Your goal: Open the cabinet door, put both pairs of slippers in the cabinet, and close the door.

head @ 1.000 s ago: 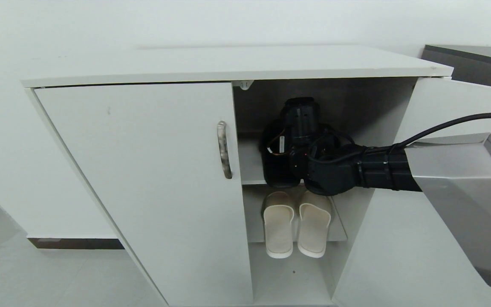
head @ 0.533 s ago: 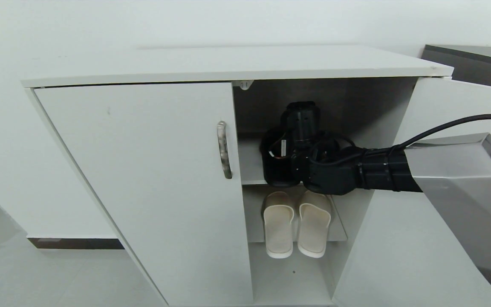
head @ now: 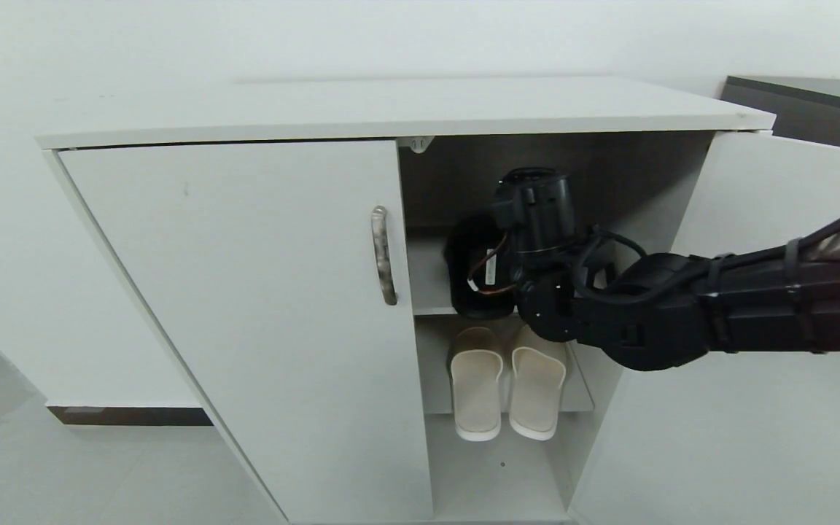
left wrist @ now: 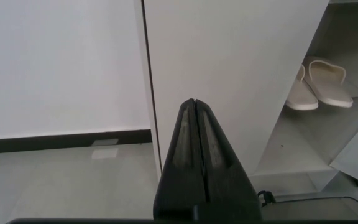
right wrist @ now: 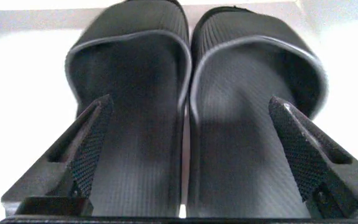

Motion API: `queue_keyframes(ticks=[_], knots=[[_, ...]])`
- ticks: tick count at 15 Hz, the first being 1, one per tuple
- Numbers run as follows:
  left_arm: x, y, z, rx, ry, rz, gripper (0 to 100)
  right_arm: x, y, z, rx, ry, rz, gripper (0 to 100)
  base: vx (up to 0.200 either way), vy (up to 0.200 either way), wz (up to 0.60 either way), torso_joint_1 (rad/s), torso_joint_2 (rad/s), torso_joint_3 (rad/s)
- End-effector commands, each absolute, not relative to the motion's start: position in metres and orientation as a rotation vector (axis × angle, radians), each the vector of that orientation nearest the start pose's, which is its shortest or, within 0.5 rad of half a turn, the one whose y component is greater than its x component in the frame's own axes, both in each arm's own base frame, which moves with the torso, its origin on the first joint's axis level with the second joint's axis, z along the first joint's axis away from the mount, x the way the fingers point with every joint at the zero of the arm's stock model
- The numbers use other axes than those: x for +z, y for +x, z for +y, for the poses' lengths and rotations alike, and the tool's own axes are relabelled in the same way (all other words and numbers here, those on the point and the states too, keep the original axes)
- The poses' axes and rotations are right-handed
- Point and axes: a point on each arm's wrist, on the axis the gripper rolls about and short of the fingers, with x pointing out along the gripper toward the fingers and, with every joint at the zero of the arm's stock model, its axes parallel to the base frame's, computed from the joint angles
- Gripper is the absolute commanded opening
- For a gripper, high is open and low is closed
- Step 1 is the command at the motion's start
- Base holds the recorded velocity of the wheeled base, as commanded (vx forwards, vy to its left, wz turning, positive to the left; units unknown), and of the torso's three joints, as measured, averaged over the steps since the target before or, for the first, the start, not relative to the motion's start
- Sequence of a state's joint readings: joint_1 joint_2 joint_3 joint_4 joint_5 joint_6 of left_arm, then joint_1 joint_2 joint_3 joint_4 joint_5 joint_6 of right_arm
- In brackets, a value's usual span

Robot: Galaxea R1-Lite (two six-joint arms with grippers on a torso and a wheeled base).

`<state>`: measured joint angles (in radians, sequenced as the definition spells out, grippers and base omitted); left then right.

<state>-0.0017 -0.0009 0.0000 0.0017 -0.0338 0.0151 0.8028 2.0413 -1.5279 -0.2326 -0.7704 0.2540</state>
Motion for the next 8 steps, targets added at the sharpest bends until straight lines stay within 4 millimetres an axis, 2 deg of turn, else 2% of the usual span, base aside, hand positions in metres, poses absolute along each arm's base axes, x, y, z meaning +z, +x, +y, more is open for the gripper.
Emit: queue_keyframes(ticks=[1,2,3,6,8], knots=[[0.075,-0.023,-0.001,-0.035,0.015,0.001,0,0.240,0.272,0.277,0.040,0.070,0.189,100,-0.200,0.000,0.00,0.012,0.00,-0.002],[0.075,-0.023,-0.001,-0.035,0.015,0.001,0,0.239,0.264,0.275,0.049,0.064,0.193,100,-0.200,0.000,0.00,-0.002,0.00,-0.002],[0.075,-0.023,-0.001,-0.035,0.015,0.001,0,0.238,0.258,0.273,0.058,0.068,0.189,0,-0.200,0.000,0.00,0.002,0.00,-0.002],[0.075,-0.023,-0.001,-0.035,0.015,0.001,0,0.238,0.242,0.268,0.080,0.062,0.189,0,-0.200,0.000,0.00,0.002,0.00,0.001],[0.075,-0.023,-0.001,-0.035,0.015,0.001,0,0.229,0.237,0.264,0.087,0.038,0.215,0,-0.200,0.000,0.00,0.000,-0.01,0.002]])
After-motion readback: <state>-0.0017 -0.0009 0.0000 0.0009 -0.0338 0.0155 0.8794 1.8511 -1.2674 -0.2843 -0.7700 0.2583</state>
